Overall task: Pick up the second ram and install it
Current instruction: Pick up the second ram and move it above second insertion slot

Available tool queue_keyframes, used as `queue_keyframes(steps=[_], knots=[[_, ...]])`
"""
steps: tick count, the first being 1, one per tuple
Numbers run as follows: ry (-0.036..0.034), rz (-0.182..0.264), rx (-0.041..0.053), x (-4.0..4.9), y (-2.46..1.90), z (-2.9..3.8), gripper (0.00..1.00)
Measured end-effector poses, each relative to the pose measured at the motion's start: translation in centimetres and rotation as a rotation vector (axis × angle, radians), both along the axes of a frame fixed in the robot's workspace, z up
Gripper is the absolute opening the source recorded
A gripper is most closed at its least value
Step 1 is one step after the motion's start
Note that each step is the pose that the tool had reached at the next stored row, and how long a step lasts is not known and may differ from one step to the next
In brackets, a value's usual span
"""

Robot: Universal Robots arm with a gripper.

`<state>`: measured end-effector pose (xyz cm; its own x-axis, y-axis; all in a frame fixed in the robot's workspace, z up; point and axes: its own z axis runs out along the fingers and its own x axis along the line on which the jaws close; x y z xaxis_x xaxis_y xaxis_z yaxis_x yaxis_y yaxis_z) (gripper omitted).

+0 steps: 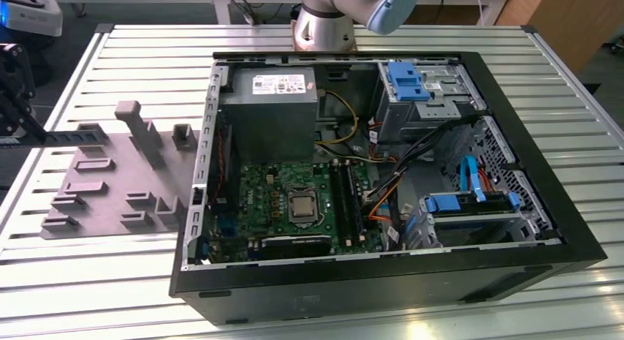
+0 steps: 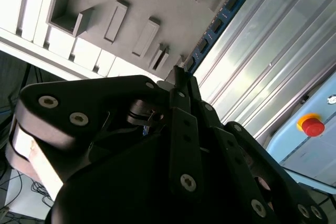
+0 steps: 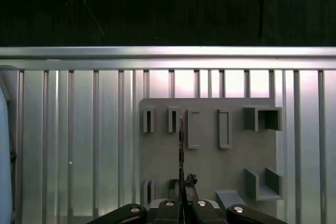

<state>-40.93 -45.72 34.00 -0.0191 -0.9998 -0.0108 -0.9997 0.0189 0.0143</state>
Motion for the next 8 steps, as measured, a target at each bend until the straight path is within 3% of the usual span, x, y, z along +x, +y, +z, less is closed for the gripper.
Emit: queue_keyframes(steps=[8], knots=[[0.0, 0.0, 0.0, 0.0, 0.0, 0.74, 0.14]])
